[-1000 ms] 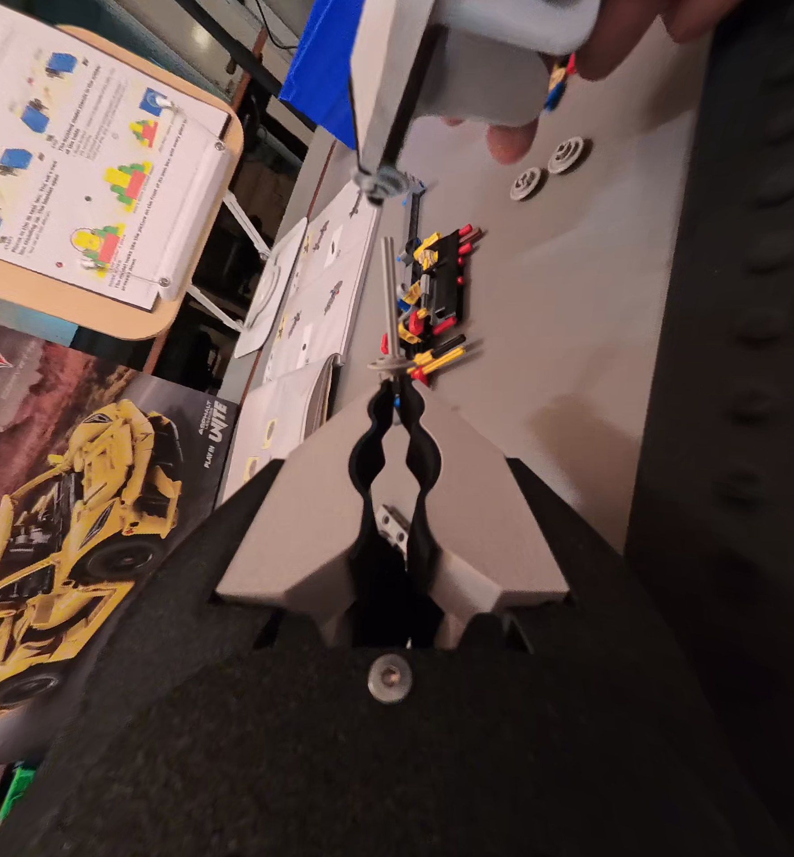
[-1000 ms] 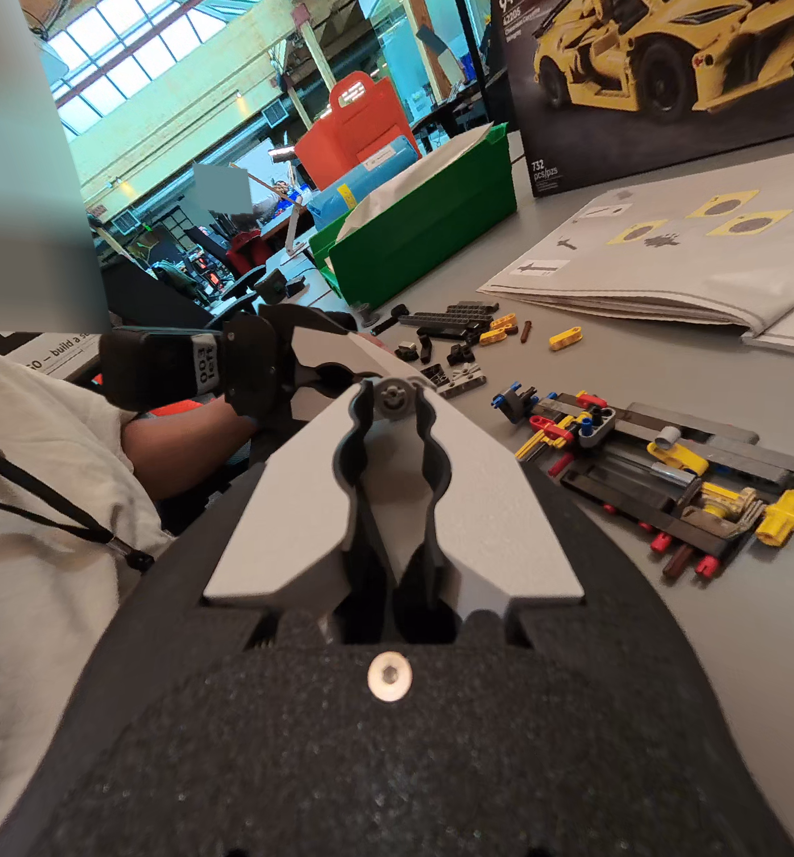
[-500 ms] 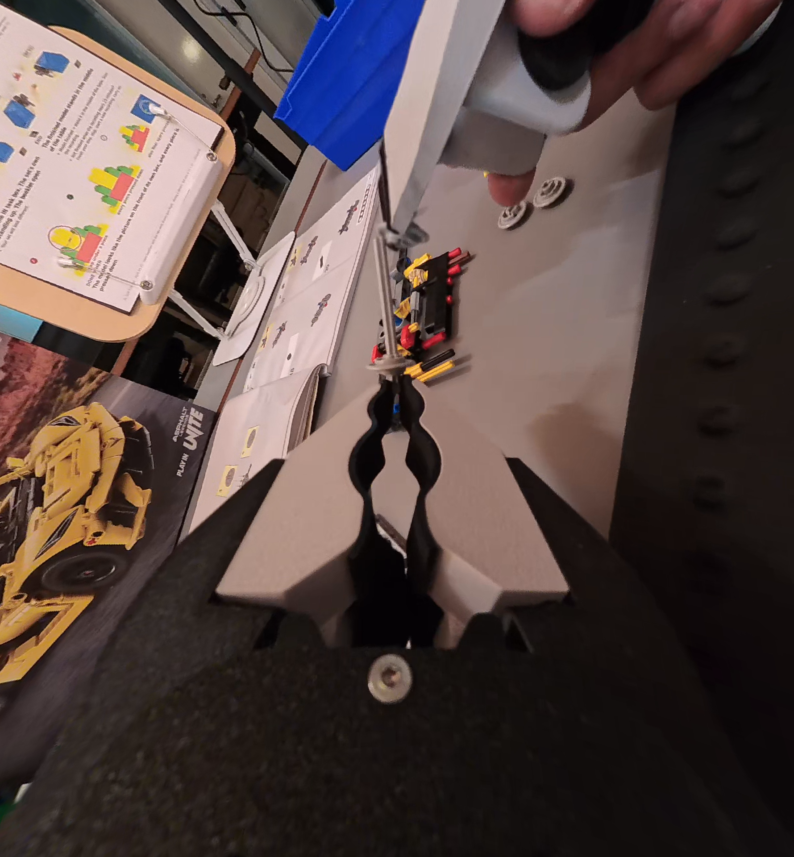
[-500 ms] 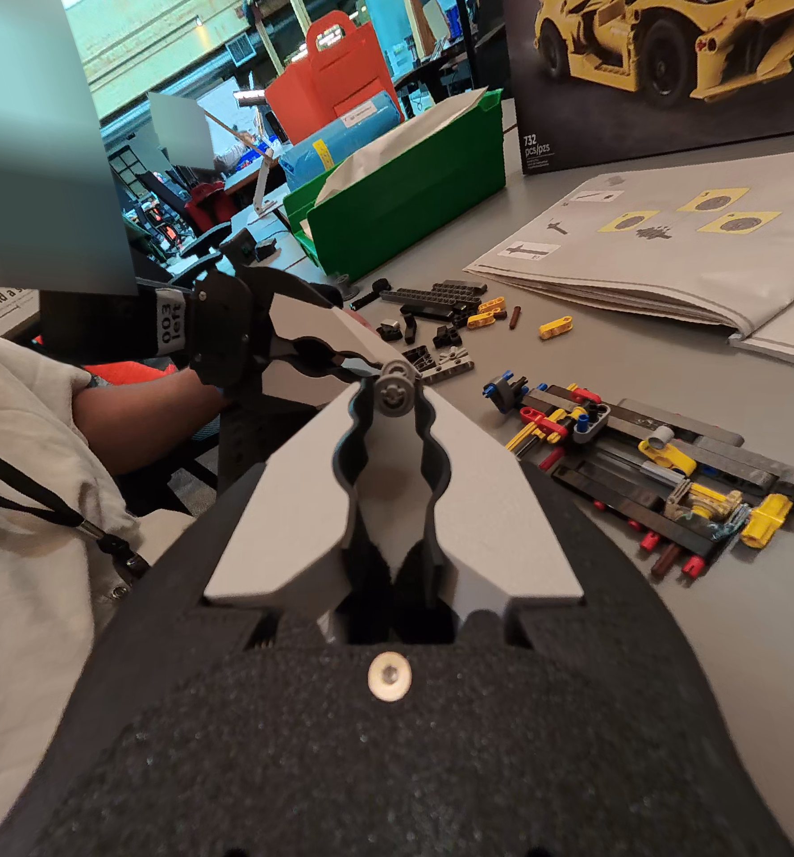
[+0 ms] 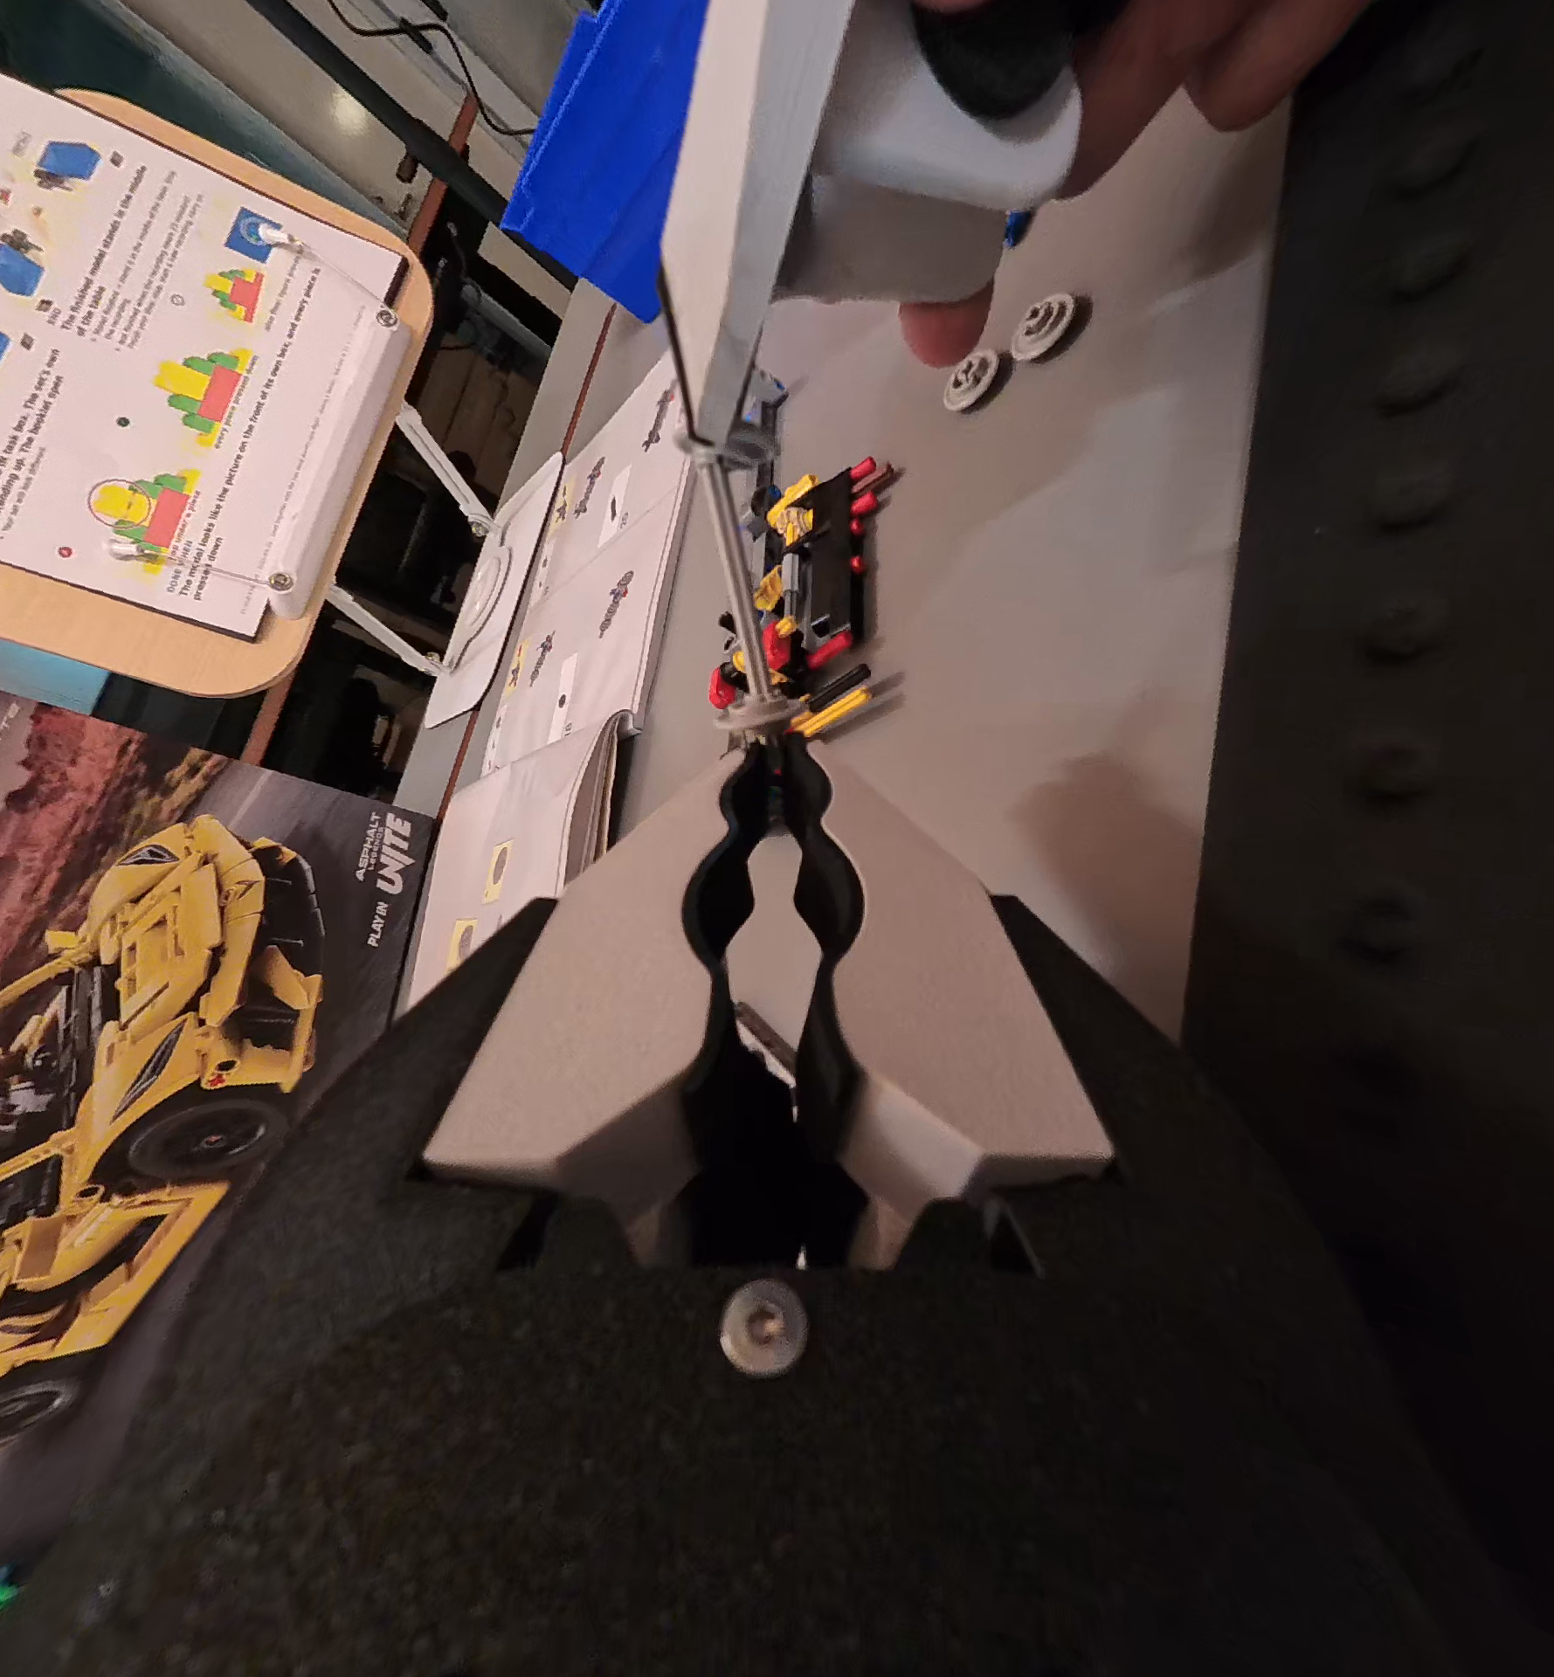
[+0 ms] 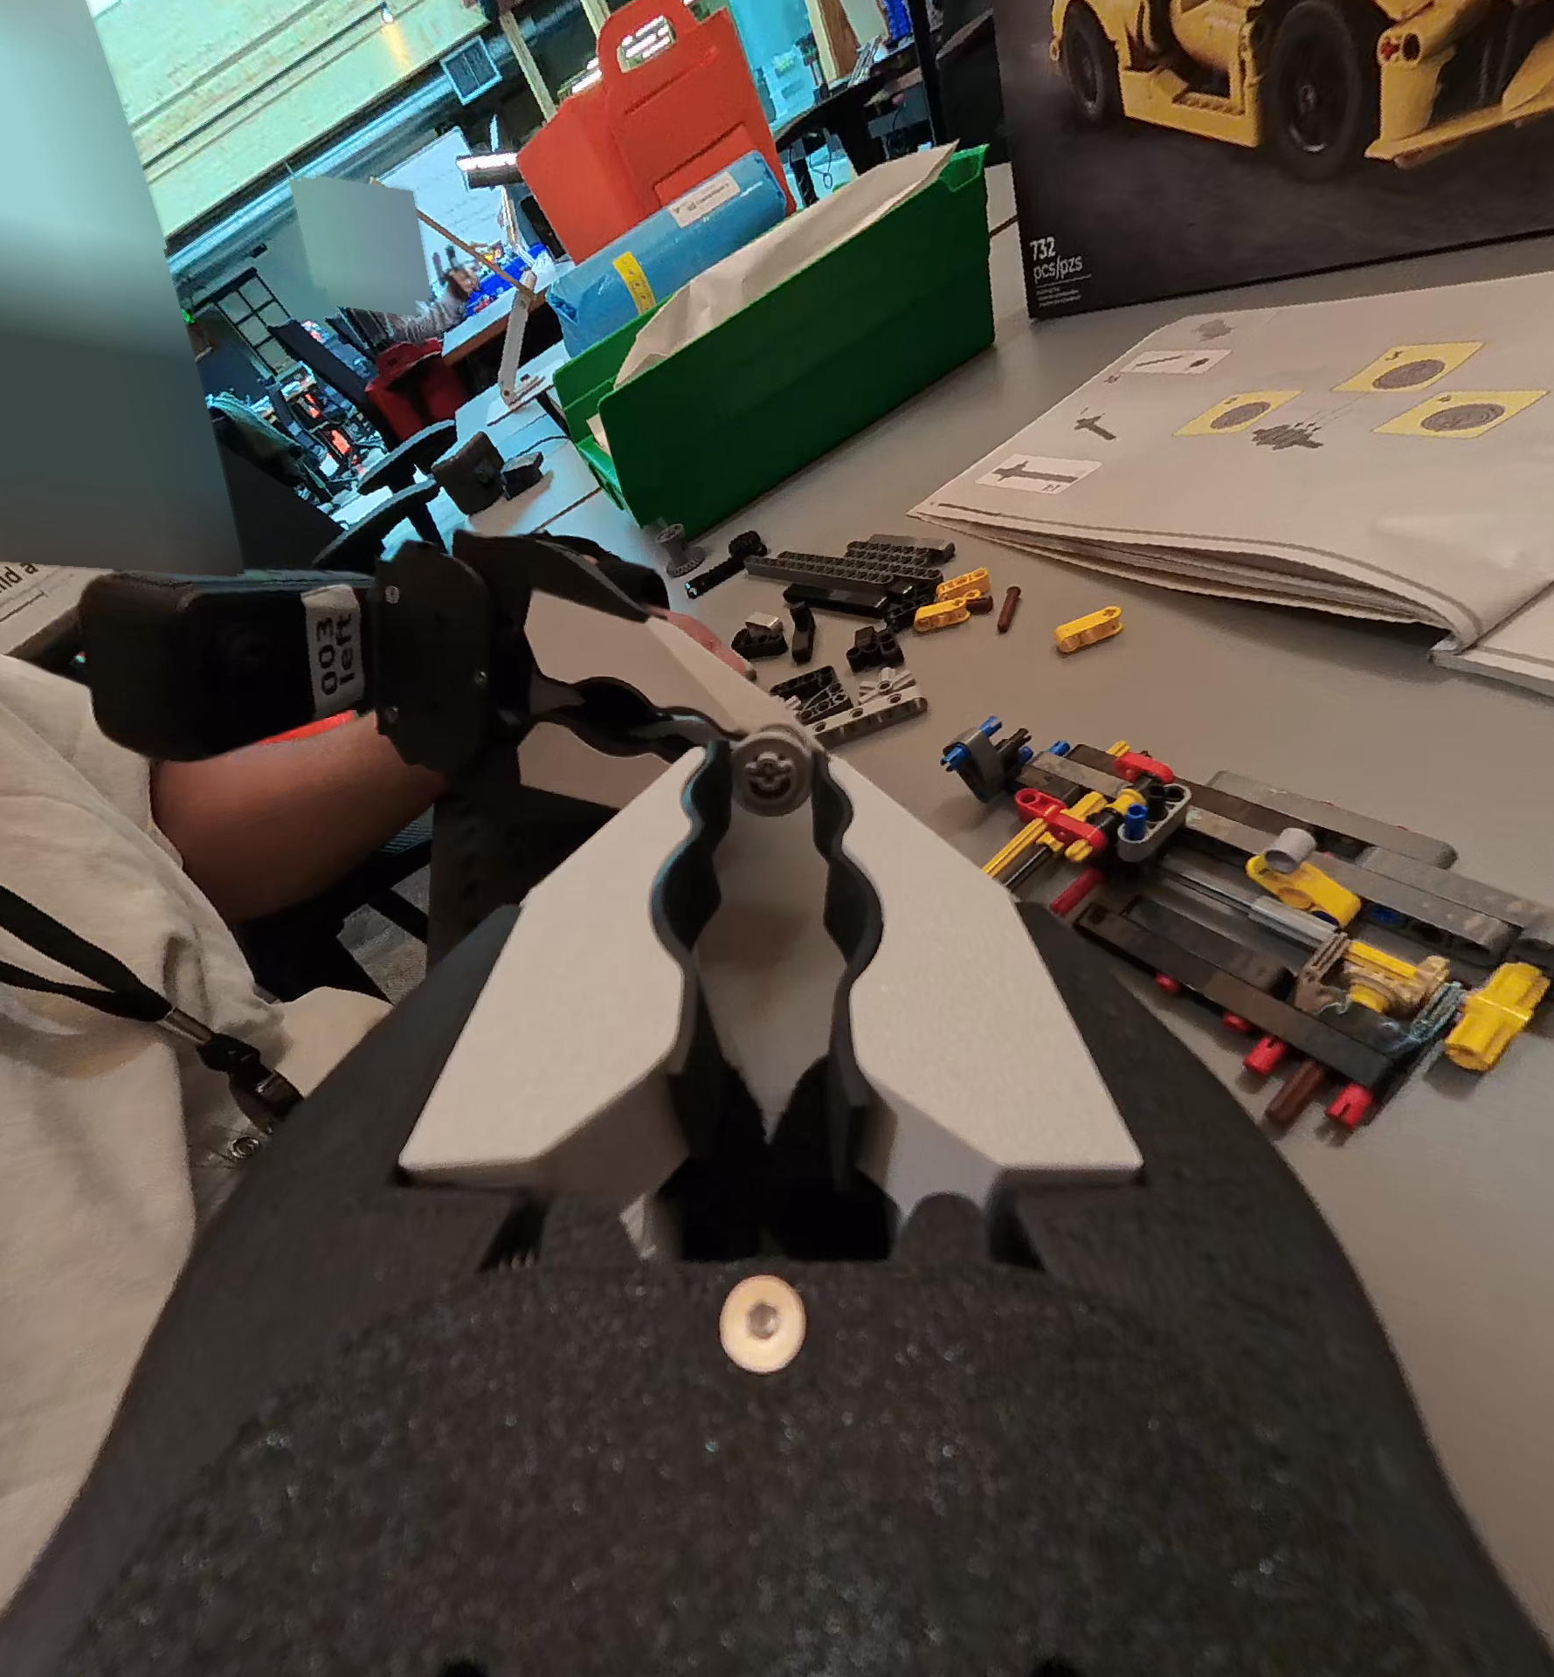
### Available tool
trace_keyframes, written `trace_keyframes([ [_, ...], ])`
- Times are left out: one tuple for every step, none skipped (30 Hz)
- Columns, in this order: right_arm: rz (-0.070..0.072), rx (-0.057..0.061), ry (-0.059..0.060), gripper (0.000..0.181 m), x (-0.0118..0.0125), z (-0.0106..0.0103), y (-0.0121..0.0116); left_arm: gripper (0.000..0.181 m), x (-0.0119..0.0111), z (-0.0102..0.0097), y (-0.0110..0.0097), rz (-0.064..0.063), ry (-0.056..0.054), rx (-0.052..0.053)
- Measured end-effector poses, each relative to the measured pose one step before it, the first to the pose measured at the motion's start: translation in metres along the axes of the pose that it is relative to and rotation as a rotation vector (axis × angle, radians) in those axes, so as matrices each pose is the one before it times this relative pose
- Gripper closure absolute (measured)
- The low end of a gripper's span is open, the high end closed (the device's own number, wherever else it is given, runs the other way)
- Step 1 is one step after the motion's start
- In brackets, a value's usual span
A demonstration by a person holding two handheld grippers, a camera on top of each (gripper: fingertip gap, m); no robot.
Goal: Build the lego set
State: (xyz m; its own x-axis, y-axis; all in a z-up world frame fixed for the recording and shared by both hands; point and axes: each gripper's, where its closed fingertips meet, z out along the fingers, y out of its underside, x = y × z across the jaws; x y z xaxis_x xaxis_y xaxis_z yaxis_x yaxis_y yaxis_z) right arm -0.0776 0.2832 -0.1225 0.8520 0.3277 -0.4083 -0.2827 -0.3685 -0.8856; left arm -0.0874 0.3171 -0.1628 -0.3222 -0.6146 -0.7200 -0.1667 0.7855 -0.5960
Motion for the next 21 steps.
trace_keyframes([
  [0.0008,-0.0073,-0.0124,0.165,-0.00174,0.00032,0.00089,0.180,0.00004,0.00020,0.00064,0.0113,-0.0037,-0.0040],
  [-0.0002,-0.0158,-0.0088,0.165,-0.00087,0.00019,0.00182,0.180,0.00012,0.00004,0.00080,0.0086,-0.0009,-0.0019],
  [-0.0047,-0.0225,0.0012,0.165,0.00085,-0.00009,0.00267,0.180,0.00024,-0.00006,0.00096,0.0095,-0.0004,-0.0025],
  [-0.0003,-0.0268,-0.0108,0.165,-0.00045,-0.00030,0.00334,0.180,0.00006,-0.00016,0.00067,0.0142,-0.0037,-0.0019],
  [-0.0002,-0.0210,-0.0006,0.164,0.00124,-0.00086,0.00245,0.180,0.00166,-0.00002,-0.00016,0.0152,0.0033,0.0020],
  [-0.0079,-0.0132,0.0051,0.164,0.00150,-0.00088,0.00170,0.180,0.00245,0.00028,-0.00054,0.0157,0.0064,-0.0003],
  [-0.0043,-0.0157,-0.0105,0.164,-0.00111,-0.00059,0.00210,0.180,0.00192,0.00035,-0.00030,0.0210,0.0001,-0.0031],
  [-0.0030,-0.0144,0.0057,0.164,0.00114,-0.00022,0.00200,0.180,0.00263,0.00058,0.00004,0.0159,0.0058,-0.0043],
  [-0.0053,-0.0074,0.0021,0.164,0.00011,-0.00003,0.00146,0.180,0.00199,0.00065,0.00012,0.0119,0.0047,-0.0043],
  [0.0008,-0.0067,-0.0133,0.165,-0.00206,0.00009,0.00137,0.180,0.00062,0.00037,0.00011,0.0083,-0.0001,-0.0012],
  [0.0007,-0.0084,0.0018,0.164,0.00008,0.00023,0.00161,0.180,0.00026,0.00031,0.00055,0.0009,0.0011,-0.0029],
  [0.0023,-0.0113,-0.0023,0.165,-0.00036,0.00037,0.00211,0.180,0.00005,0.00008,0.00059,0.0024,-0.0001,-0.0023],
  [0.0052,-0.0103,-0.0003,0.164,0.00013,0.00023,0.00173,0.180,-0.00019,0.00001,0.00056,0.0066,-0.0034,-0.0017],
  [0.0070,-0.0052,0.0002,0.164,0.00039,-0.00011,0.00116,0.180,0.00069,0.00015,0.00001,0.0055,0.0017,-0.0007],
  [0.0102,0.0072,-0.0075,0.164,-0.00016,-0.00053,-0.00064,0.180,0.00096,-0.00006,-0.00077,0.0062,0.0022,0.0032],
  [0.0115,0.0062,0.0000,0.165,0.00109,-0.00089,-0.00055,0.180,0.00051,-0.00020,-0.00091,0.0063,0.0000,0.0036],
  [0.0086,-0.0017,0.0000,0.165,0.00081,-0.00048,0.00049,0.180,0.00129,-0.00019,-0.00087,0.0085,0.0035,0.0041],
  [0.0025,-0.0018,-0.0055,0.165,-0.00060,-0.00025,0.00048,0.180,0.00127,0.00022,-0.00042,0.0128,0.0007,0.0013],
  [-0.0016,-0.0042,-0.0094,0.165,-0.00161,0.00025,0.00094,0.180,-0.00005,0.00043,0.00046,0.0173,-0.0078,-0.0058],
  [0.0059,-0.0156,-0.0142,0.164,-0.00182,0.00080,0.00236,0.180,0.00060,0.00074,0.00079,0.0159,-0.0042,-0.0065],
  [0.0066,-0.0160,-0.0140,0.165,-0.00135,0.00086,0.00245,0.180,0.00060,0.00080,0.00104,0.0126,-0.0024,-0.0078],
])
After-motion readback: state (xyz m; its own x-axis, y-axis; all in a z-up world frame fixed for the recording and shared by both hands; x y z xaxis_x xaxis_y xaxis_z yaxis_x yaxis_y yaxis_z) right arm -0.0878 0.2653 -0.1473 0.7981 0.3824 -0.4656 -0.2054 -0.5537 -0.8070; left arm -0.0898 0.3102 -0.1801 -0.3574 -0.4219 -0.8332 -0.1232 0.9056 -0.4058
